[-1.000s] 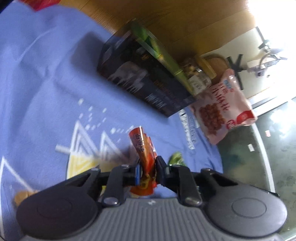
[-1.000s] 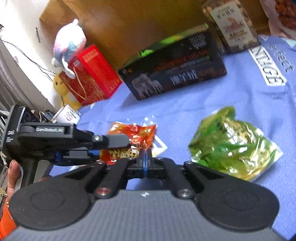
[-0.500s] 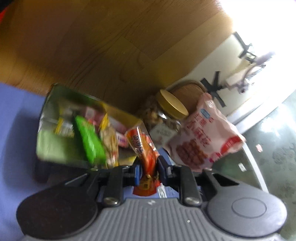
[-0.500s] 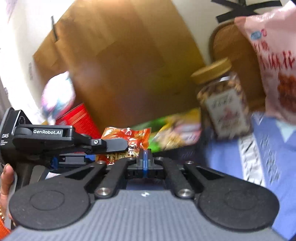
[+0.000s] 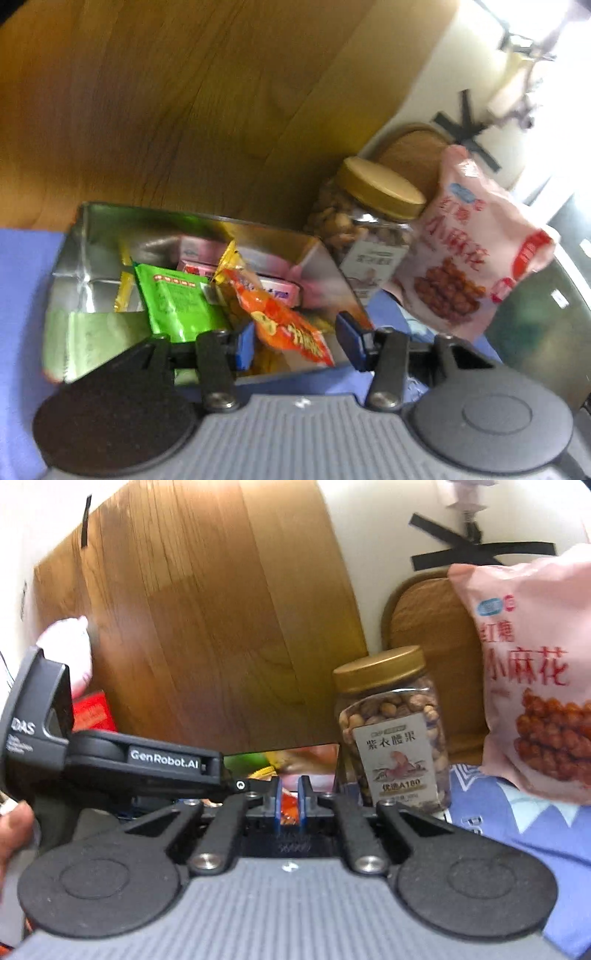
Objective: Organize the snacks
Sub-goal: 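Lower the red-orange packet into the tin and open the left tool, then grasp the clear pumpkin-seed bag with the left tool while the right tool grasps a thin clear packet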
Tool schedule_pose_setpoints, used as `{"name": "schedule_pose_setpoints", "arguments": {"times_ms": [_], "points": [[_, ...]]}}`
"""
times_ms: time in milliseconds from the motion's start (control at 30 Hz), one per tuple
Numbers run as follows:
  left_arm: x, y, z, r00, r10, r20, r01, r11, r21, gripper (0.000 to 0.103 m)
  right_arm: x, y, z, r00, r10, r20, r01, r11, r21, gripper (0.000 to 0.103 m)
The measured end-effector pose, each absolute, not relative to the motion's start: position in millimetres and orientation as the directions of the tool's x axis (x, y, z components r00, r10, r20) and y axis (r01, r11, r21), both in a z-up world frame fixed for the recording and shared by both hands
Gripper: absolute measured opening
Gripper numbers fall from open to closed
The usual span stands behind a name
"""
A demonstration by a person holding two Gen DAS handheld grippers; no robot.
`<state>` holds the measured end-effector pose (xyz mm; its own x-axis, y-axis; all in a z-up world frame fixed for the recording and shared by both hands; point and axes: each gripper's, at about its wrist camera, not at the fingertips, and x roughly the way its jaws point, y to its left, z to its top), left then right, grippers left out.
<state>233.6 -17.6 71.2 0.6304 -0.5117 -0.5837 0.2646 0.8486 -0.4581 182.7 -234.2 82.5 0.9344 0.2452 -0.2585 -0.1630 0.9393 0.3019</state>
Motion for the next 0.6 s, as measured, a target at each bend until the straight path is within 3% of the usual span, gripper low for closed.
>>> {"name": "schedule_pose_setpoints", "arguments": {"times_ms": [100, 367, 533, 600], "points": [[202.8, -9.4, 89.7, 0.663, -0.493, -0.563, 0.285, 0.862, -0.419, 0.052, 153.7, -238.1, 81.5, 0.928, 0.274, -0.252, -0.180, 0.923, 0.339, 0.014], [97.7, 55.0, 85.8, 0.640, -0.450, -0.623, 0.255, 0.889, -0.381, 0.052, 86.1, -214.8, 43.0, 0.835, 0.424, -0.352, -0.256, 0.863, 0.435, 0.015], [37.4, 113.2, 50.6, 0.609, -0.438, -0.661, 0.140, 0.880, -0.454, 0.052, 56.0, -179.6, 25.8, 0.711, 0.577, -0.402, -0.362, 0.791, 0.493, 0.029], [17.5, 131.2, 36.0, 0.597, -0.446, -0.667, 0.098, 0.865, -0.491, 0.052, 47.3, -159.1, 22.7, 0.656, 0.626, -0.421, -0.412, 0.765, 0.494, 0.030]]}}
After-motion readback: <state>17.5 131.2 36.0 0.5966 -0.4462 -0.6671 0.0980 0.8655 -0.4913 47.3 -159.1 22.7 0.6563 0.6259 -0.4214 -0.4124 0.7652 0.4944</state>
